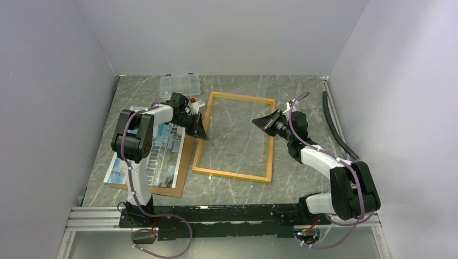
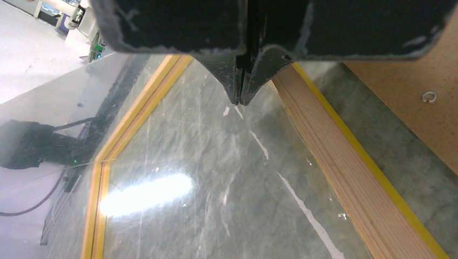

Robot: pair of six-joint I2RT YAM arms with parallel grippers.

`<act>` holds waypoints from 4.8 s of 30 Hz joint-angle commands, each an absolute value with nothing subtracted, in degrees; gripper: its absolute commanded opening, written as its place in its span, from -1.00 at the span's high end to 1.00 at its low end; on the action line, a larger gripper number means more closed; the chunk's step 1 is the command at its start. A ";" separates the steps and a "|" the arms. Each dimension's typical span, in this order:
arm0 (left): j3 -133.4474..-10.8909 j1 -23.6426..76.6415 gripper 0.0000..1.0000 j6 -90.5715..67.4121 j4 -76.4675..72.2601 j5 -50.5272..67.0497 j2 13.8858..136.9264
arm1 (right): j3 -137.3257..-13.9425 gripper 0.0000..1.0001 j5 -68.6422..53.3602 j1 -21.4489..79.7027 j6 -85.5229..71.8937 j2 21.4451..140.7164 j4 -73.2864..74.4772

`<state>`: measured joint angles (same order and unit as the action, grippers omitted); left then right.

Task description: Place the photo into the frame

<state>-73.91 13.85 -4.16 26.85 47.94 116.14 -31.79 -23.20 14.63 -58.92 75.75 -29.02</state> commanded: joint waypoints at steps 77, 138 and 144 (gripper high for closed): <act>-71.06 13.10 0.95 -2.13 26.39 46.96 114.71 | -27.53 1.00 -17.27 17.46 -62.35 73.31 -28.67; -70.84 12.92 0.95 -1.82 26.41 46.66 113.56 | -40.46 -0.68 -14.59 12.24 -38.38 77.43 4.76; -70.83 12.91 0.95 -2.09 26.36 46.79 113.47 | -40.16 -0.67 -15.23 11.34 -37.92 77.03 5.11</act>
<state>-71.96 12.25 -2.63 25.65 46.87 115.09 -37.87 -15.05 11.86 -39.33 78.32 5.37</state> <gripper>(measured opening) 0.032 0.841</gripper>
